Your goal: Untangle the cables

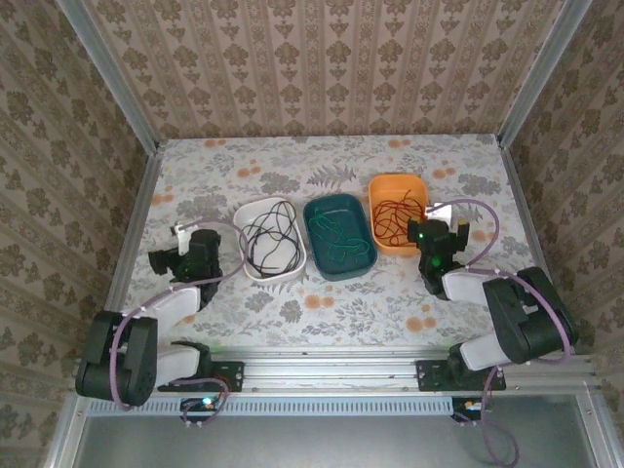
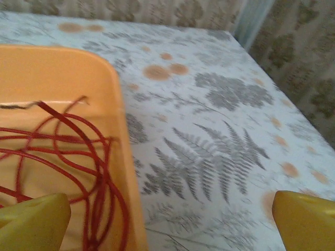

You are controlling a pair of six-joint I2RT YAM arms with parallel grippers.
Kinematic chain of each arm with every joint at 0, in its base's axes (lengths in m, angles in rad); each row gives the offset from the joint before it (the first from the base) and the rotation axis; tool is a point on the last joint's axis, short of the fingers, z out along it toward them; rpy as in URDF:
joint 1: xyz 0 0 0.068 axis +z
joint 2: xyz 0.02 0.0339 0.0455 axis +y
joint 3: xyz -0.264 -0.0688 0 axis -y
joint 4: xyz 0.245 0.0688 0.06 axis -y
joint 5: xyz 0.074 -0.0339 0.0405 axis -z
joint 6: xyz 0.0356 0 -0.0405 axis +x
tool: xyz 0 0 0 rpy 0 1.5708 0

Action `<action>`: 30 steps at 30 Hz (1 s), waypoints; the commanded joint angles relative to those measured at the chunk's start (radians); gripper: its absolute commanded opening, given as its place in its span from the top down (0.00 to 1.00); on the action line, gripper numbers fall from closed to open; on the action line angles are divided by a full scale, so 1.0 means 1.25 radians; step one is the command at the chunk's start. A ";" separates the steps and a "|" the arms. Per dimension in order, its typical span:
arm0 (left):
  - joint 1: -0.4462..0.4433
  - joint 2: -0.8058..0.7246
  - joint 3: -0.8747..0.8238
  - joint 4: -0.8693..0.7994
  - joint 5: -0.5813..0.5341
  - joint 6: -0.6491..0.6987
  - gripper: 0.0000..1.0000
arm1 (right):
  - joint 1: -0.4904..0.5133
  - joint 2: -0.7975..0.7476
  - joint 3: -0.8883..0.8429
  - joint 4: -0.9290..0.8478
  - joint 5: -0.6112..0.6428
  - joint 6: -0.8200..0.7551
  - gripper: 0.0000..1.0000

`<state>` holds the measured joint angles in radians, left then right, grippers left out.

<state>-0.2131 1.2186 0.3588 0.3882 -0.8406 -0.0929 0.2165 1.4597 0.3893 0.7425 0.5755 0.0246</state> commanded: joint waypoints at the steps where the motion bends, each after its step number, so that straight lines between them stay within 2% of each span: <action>1: 0.050 0.023 -0.026 0.202 0.136 0.017 0.00 | -0.074 -0.002 -0.046 0.156 -0.192 -0.013 0.00; 2: 0.066 0.036 -0.037 0.253 0.156 0.005 0.00 | -0.103 0.018 -0.057 0.183 -0.257 -0.003 0.00; 3: 0.085 0.053 -0.046 0.301 0.179 -0.009 0.00 | -0.116 0.070 -0.057 0.251 -0.286 -0.009 0.00; 4: 0.099 0.068 -0.053 0.339 0.206 -0.009 0.00 | -0.116 0.082 -0.041 0.256 -0.286 -0.012 0.00; 5: 0.110 0.077 -0.044 0.339 0.231 -0.004 0.00 | -0.125 0.050 0.002 0.115 -0.305 0.003 0.00; 6: 0.115 0.082 -0.032 0.318 0.242 -0.010 0.00 | -0.147 0.052 0.016 0.074 -0.355 0.011 0.00; 7: 0.122 0.094 -0.028 0.328 0.257 -0.001 0.00 | -0.163 0.064 0.007 0.120 -0.387 0.017 0.00; 8: 0.124 0.112 -0.037 0.362 0.269 -0.003 0.00 | -0.168 0.052 0.011 0.094 -0.392 0.022 0.00; 10: 0.142 0.199 -0.080 0.578 0.304 0.040 0.00 | -0.168 0.057 0.009 0.106 -0.392 0.021 0.00; 12: 0.141 0.146 -0.053 0.420 0.316 -0.007 0.00 | -0.168 0.055 0.010 0.097 -0.392 0.022 0.00; 14: 0.141 0.181 -0.057 0.503 0.333 0.035 0.00 | -0.167 0.052 0.011 0.090 -0.390 0.022 0.00; 15: 0.141 0.168 -0.043 0.444 0.365 0.028 0.00 | -0.166 0.054 0.010 0.097 -0.386 0.020 0.00; 19: 0.118 0.247 0.003 0.424 0.511 0.111 0.00 | -0.152 0.054 0.011 0.092 -0.363 0.013 0.00; 20: 0.100 0.304 0.001 0.540 0.492 0.163 0.00 | -0.152 0.053 0.013 0.090 -0.364 0.013 0.00; 22: 0.111 0.257 -0.011 0.469 0.484 0.106 0.00 | -0.151 0.053 0.011 0.091 -0.363 0.012 0.00; 23: 0.113 0.288 -0.023 0.555 0.480 0.128 0.00 | -0.151 0.055 0.013 0.092 -0.363 0.012 0.00; 25: 0.107 0.268 -0.008 0.484 0.477 0.117 0.00 | -0.151 0.054 0.013 0.091 -0.364 0.012 0.00; 30: 0.119 0.278 0.007 0.475 0.487 0.116 0.00 | -0.152 0.055 0.015 0.087 -0.365 0.013 0.00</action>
<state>-0.0761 1.5692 0.3458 0.9737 -0.2584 0.0315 0.0223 1.5295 0.3893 0.8562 0.1234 0.0368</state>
